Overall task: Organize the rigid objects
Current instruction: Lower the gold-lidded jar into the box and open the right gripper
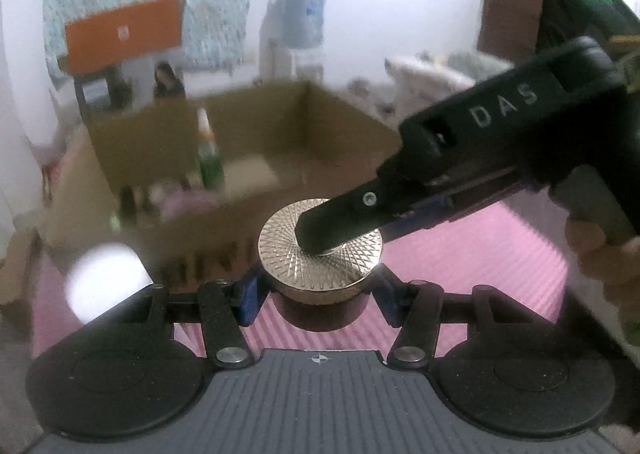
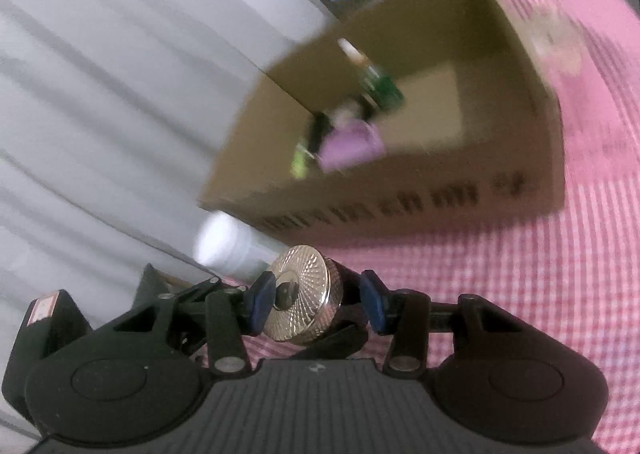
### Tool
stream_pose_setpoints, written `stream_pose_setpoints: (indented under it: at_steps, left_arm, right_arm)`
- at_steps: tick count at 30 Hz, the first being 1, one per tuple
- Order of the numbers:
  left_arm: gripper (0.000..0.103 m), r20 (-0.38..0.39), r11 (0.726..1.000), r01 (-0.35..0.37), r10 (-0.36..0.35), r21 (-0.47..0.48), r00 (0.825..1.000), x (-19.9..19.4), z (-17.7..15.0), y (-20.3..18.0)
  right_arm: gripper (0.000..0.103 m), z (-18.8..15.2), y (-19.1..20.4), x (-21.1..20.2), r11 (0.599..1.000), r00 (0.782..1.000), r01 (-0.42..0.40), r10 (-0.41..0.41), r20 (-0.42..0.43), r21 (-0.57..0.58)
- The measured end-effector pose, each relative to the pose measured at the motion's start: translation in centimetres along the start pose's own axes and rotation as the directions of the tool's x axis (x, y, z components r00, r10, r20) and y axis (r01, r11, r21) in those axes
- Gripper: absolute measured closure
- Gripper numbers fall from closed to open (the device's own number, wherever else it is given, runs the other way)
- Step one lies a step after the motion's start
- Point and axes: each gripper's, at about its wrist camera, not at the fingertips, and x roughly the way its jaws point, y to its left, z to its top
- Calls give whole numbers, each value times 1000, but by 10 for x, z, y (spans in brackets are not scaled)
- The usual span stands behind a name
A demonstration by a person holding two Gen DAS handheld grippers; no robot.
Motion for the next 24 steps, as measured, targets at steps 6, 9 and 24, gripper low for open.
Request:
stream_pose_setpoints:
  at_steps: [6, 9, 24]
  left_arm:
    - [47, 45, 1000, -8, 9, -27, 999, -9, 56, 10]
    - [47, 19, 999, -10, 11, -51, 1000, 11, 78, 17]
    - [47, -237, 956, -82, 13, -281, 971, 144, 100, 69]
  right_arm:
    - [53, 50, 33, -25, 994, 997, -29, 36, 64, -108]
    - [53, 81, 33, -20, 992, 998, -10, 17, 58, -123]
    - [52, 182, -59, 90, 997, 977, 81, -80, -198, -2]
